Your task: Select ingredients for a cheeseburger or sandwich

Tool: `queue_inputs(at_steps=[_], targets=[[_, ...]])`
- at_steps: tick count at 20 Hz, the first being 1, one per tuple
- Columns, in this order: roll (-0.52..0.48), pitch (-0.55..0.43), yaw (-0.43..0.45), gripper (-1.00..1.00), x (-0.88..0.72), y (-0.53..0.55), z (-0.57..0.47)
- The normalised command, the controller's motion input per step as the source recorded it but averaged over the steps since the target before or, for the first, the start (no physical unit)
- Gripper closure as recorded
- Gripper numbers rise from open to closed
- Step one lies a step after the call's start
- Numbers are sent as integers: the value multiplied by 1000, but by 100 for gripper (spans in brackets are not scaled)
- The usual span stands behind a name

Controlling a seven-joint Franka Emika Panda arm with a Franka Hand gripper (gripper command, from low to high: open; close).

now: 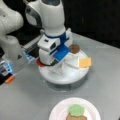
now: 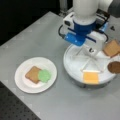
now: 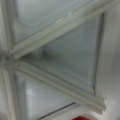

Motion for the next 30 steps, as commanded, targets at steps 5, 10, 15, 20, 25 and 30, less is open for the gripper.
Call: queue_inputs(at_steps=[5, 10, 15, 20, 25, 30], targets=[[-175, -152, 194, -100, -295, 149, -149], [-143, -183, 133, -100, -277, 161, -141], [-114, -196, 68, -100, -287, 115, -133], [-50, -218, 21, -100, -251, 77, -191], [1, -208, -41, -100, -197, 106, -210], [33, -197, -66, -100, -138, 164, -171]])
